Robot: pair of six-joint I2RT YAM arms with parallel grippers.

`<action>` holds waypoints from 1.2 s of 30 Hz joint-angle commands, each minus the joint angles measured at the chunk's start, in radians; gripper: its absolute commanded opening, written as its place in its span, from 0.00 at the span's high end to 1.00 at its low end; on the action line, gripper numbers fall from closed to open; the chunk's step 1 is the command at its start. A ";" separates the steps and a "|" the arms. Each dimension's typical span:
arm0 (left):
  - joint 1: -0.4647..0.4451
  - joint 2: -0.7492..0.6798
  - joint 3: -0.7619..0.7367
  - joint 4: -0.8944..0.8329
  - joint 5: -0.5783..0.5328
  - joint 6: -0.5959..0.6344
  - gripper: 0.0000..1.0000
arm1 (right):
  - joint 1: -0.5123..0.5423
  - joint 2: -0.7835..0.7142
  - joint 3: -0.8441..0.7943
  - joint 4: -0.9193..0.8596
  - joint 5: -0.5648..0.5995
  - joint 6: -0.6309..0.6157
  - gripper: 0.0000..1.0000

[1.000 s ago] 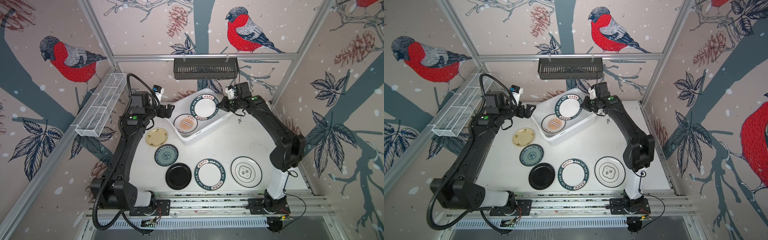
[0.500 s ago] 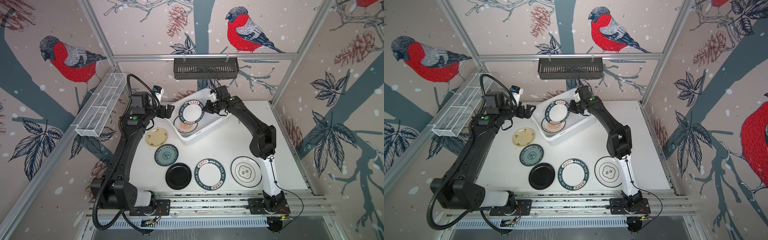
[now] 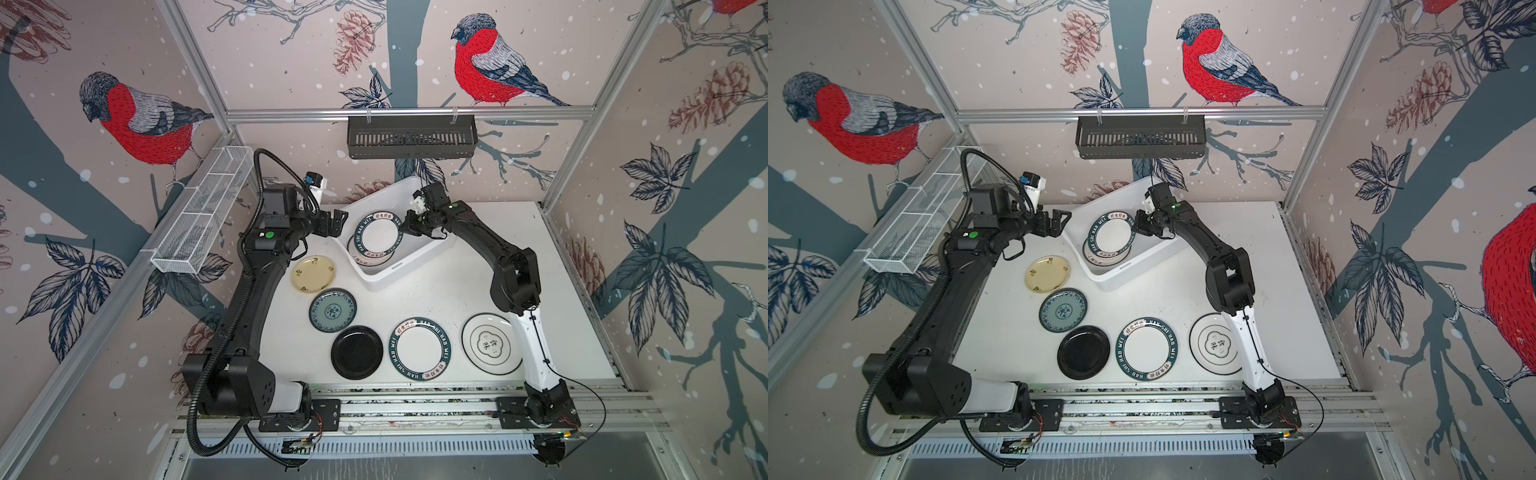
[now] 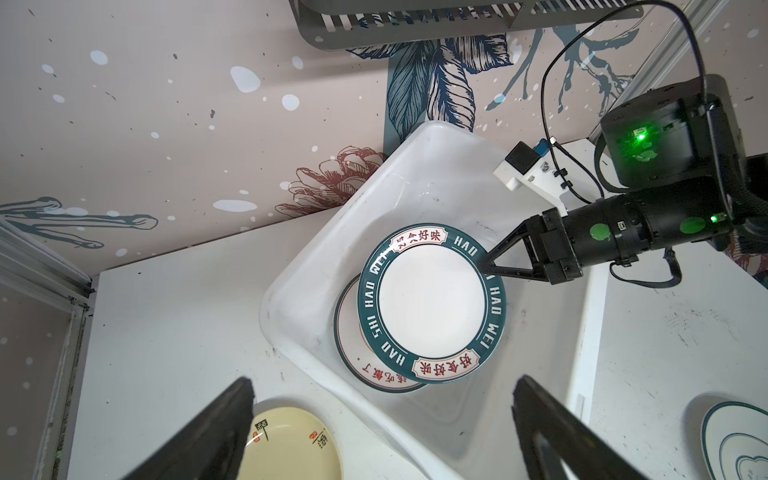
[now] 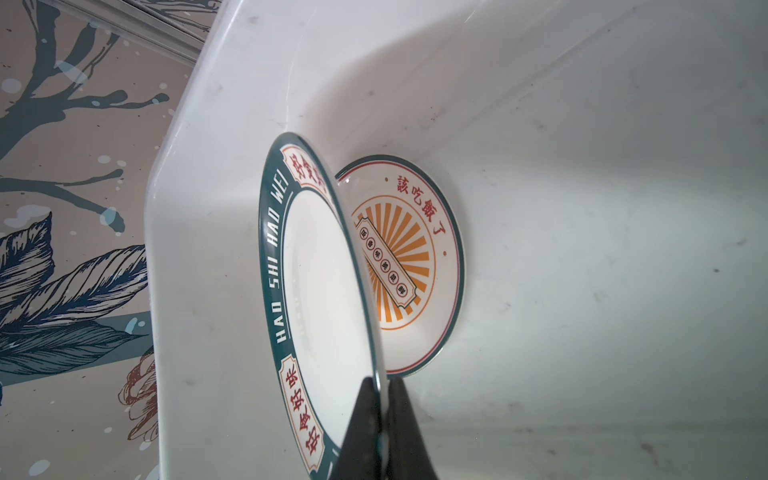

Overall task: Place the plates into the plastic bin on the countertop
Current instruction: 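Carry the green-rimmed plate over the bin with the right gripper, then lower the green-rimmed plate onto the sunburst plate in the bin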

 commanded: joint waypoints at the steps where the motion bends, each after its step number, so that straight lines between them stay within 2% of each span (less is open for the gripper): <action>1: 0.005 0.001 -0.007 0.047 0.014 0.009 0.04 | 0.002 -0.017 -0.034 0.053 -0.025 0.018 1.00; 24: 0.007 -0.014 -0.035 0.053 0.036 -0.005 0.04 | 0.021 -0.192 -0.328 0.151 -0.023 0.041 1.00; 29: 0.007 -0.020 -0.036 0.055 0.033 -0.005 0.04 | 0.020 -0.179 -0.306 0.165 -0.027 0.053 1.00; 36: 0.007 -0.023 -0.032 0.056 0.031 -0.011 0.04 | 0.019 -0.077 -0.155 0.123 -0.041 0.051 1.00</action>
